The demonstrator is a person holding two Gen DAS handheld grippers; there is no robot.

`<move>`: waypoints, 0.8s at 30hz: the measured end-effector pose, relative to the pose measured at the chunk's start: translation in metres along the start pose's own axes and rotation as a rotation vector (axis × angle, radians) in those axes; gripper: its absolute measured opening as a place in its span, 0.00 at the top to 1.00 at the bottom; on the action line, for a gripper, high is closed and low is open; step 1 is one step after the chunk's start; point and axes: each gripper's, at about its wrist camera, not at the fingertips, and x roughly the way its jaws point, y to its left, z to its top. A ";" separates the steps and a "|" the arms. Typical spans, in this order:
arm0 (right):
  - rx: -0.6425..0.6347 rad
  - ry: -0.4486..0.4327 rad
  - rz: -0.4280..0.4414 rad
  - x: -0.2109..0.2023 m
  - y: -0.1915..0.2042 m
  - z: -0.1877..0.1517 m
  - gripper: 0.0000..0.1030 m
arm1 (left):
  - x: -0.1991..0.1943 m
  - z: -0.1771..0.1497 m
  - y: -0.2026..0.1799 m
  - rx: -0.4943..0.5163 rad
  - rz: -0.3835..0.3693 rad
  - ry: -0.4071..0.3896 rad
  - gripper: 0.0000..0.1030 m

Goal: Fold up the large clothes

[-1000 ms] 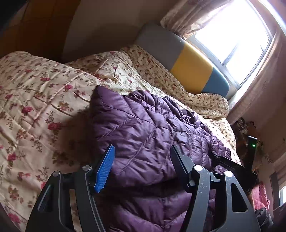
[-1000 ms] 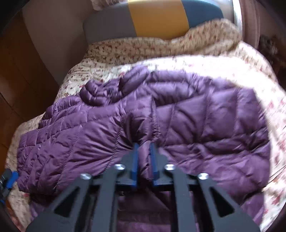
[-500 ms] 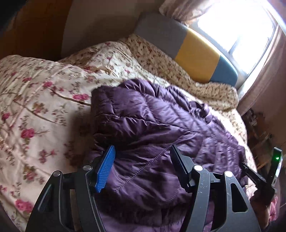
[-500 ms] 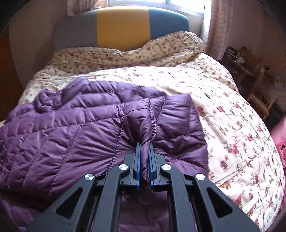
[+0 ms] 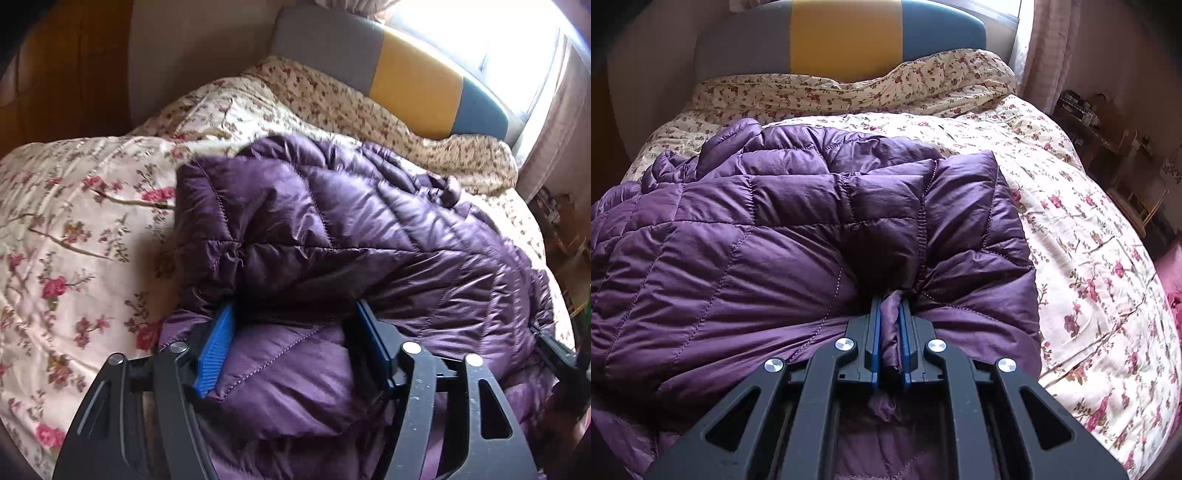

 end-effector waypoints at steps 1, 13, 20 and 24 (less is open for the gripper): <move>-0.005 -0.004 -0.005 -0.003 -0.001 0.001 0.87 | -0.006 0.001 0.000 -0.003 0.007 -0.019 0.33; -0.042 -0.116 0.076 -0.032 0.024 0.026 0.52 | -0.018 0.022 -0.008 0.025 0.026 -0.086 0.33; -0.101 -0.043 0.064 0.011 0.041 0.020 0.52 | 0.021 0.017 0.000 0.067 0.043 -0.002 0.33; -0.112 -0.060 0.059 0.019 0.042 0.014 0.52 | 0.030 0.013 0.003 0.053 0.028 0.002 0.33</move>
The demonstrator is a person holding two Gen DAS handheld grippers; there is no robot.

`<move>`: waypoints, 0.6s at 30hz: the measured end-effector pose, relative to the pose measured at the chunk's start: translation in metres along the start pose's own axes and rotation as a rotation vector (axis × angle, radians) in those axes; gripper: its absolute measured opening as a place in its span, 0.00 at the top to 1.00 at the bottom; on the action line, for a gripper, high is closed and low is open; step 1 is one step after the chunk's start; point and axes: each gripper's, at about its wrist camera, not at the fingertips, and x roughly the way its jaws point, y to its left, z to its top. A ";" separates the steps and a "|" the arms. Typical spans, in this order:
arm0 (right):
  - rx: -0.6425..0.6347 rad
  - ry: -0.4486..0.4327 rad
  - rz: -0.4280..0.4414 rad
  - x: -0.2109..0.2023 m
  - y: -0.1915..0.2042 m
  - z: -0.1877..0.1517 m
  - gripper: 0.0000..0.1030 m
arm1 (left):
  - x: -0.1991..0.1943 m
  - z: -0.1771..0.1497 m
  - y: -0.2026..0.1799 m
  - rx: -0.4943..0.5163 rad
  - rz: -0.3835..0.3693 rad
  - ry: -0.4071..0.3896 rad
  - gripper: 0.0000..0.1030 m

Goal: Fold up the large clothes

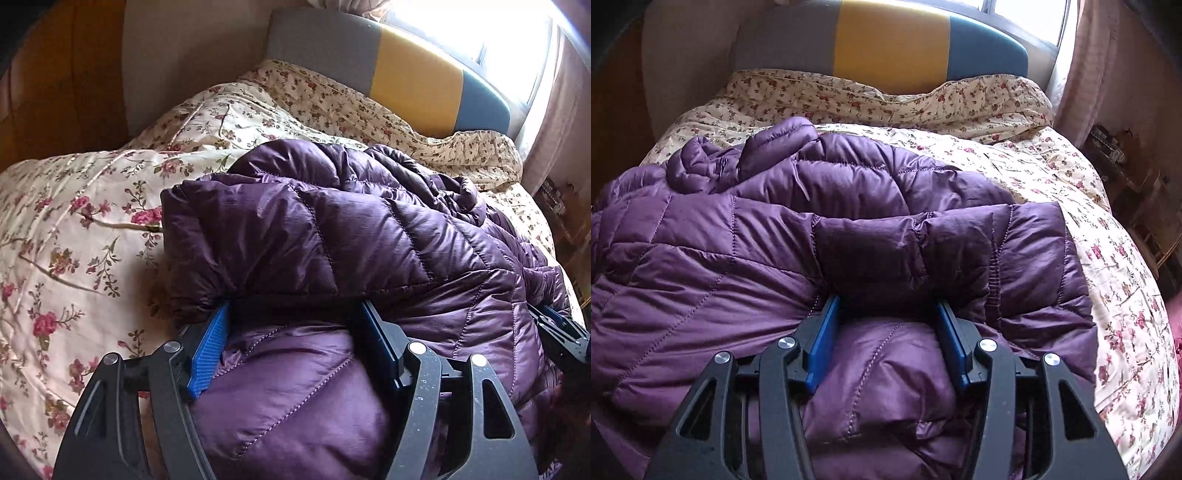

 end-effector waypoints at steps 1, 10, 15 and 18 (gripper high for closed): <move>0.000 -0.002 0.000 0.000 0.000 0.000 0.52 | 0.000 0.000 0.000 0.000 0.000 0.001 0.33; -0.008 -0.008 0.044 -0.046 -0.017 -0.001 0.25 | -0.040 -0.007 -0.004 0.011 0.020 -0.016 0.26; -0.068 0.023 0.053 -0.073 -0.025 -0.026 0.21 | -0.090 -0.034 0.001 0.053 0.007 -0.065 0.26; -0.089 0.065 0.051 -0.083 -0.032 -0.049 0.20 | -0.114 -0.052 0.004 0.070 0.005 -0.082 0.26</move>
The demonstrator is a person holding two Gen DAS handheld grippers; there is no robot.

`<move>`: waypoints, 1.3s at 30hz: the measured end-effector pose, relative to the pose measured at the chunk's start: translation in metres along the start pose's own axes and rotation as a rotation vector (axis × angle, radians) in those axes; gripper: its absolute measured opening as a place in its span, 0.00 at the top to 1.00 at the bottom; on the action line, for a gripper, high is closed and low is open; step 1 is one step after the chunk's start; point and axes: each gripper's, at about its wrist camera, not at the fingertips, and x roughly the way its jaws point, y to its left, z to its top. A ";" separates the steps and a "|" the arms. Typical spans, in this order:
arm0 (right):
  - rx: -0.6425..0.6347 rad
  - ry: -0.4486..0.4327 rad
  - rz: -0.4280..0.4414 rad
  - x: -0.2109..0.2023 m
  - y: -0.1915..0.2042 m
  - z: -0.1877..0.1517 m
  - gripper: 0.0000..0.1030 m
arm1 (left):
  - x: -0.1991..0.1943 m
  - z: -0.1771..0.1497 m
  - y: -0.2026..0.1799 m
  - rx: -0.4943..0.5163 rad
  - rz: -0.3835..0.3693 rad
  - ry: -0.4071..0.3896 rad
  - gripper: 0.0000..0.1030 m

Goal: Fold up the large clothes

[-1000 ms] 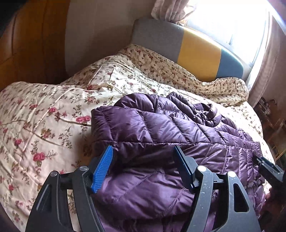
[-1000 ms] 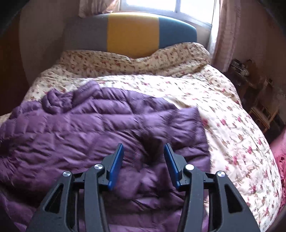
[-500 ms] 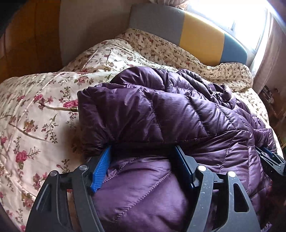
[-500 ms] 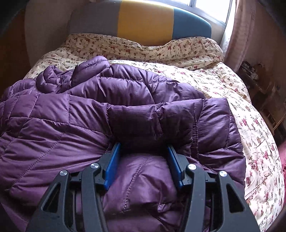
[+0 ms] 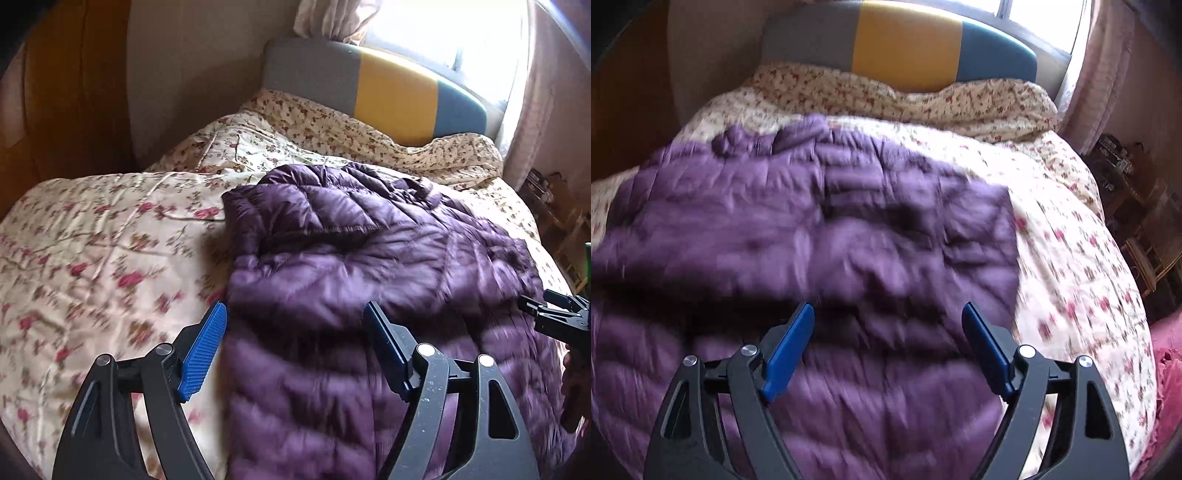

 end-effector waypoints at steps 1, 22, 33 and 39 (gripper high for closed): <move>-0.002 0.017 0.001 -0.003 -0.003 -0.009 0.20 | -0.007 -0.006 0.001 0.003 -0.001 0.000 0.26; 0.084 0.105 0.118 -0.074 -0.058 -0.149 0.17 | -0.097 -0.138 0.038 -0.010 -0.061 0.116 0.29; 0.062 0.128 0.224 -0.110 -0.047 -0.198 0.42 | -0.125 -0.186 0.038 -0.063 -0.146 0.154 0.53; -0.017 0.106 0.229 -0.125 -0.028 -0.202 0.80 | -0.132 -0.188 0.030 -0.040 -0.181 0.152 0.89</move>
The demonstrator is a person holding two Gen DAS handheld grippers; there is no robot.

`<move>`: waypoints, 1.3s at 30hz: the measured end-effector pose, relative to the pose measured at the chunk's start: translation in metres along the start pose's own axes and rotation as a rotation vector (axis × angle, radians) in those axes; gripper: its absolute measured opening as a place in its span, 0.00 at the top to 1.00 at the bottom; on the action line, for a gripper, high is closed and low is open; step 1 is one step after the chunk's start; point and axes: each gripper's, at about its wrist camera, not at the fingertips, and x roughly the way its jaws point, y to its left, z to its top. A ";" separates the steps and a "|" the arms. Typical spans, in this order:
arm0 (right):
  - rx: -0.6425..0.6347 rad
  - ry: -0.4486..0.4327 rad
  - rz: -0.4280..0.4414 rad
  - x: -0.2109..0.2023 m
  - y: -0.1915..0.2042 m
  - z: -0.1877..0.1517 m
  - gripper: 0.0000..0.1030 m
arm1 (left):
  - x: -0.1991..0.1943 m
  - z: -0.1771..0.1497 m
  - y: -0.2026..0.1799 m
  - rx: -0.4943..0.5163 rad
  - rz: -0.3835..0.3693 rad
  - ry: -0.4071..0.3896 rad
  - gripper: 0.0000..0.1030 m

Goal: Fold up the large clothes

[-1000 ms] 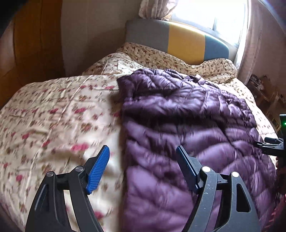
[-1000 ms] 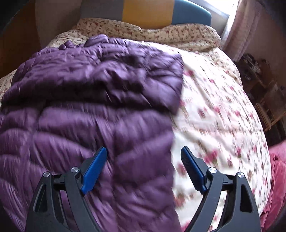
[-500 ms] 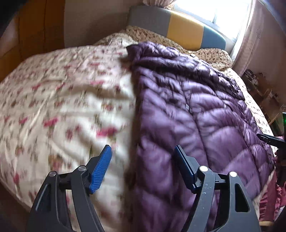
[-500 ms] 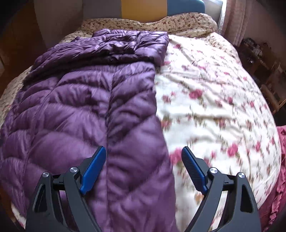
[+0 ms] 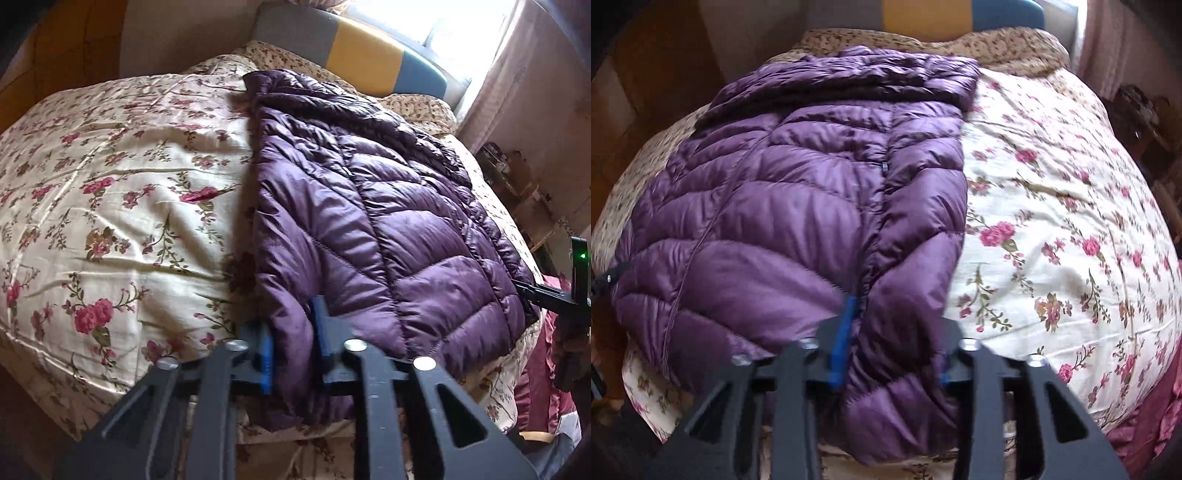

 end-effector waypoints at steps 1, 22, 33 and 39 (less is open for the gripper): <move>-0.009 -0.004 -0.002 0.001 0.002 0.003 0.82 | -0.002 0.001 -0.002 0.010 -0.006 -0.003 0.91; -0.079 -0.201 -0.003 -0.047 0.011 0.084 0.90 | -0.030 0.088 -0.011 -0.028 -0.174 -0.171 0.96; -0.009 -0.293 -0.025 -0.020 -0.007 0.193 0.90 | 0.006 0.197 -0.022 -0.002 -0.153 -0.258 0.96; 0.025 -0.266 -0.058 0.022 -0.017 0.251 0.90 | 0.051 0.257 -0.022 -0.010 -0.091 -0.239 0.96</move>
